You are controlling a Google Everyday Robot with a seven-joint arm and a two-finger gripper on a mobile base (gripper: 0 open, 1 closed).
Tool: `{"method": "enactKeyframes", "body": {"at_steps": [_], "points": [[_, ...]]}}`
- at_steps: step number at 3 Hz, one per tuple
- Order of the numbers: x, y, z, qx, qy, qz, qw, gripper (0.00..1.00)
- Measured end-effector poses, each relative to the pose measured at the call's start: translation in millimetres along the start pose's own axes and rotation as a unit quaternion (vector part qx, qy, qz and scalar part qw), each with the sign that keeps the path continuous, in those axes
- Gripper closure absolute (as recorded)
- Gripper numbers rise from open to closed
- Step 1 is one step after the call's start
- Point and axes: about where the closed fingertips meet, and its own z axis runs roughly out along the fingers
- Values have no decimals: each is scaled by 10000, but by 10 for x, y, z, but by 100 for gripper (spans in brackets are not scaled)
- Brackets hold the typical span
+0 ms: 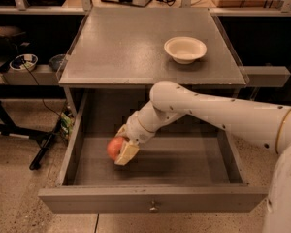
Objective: Pick apple from top drawer and place on counter
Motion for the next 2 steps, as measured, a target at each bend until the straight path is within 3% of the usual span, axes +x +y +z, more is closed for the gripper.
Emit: {"method": "enactKeyframes", "body": {"at_steps": [2], "points": [[-384,147,-413,330,-198,-400,9985,100]]}}
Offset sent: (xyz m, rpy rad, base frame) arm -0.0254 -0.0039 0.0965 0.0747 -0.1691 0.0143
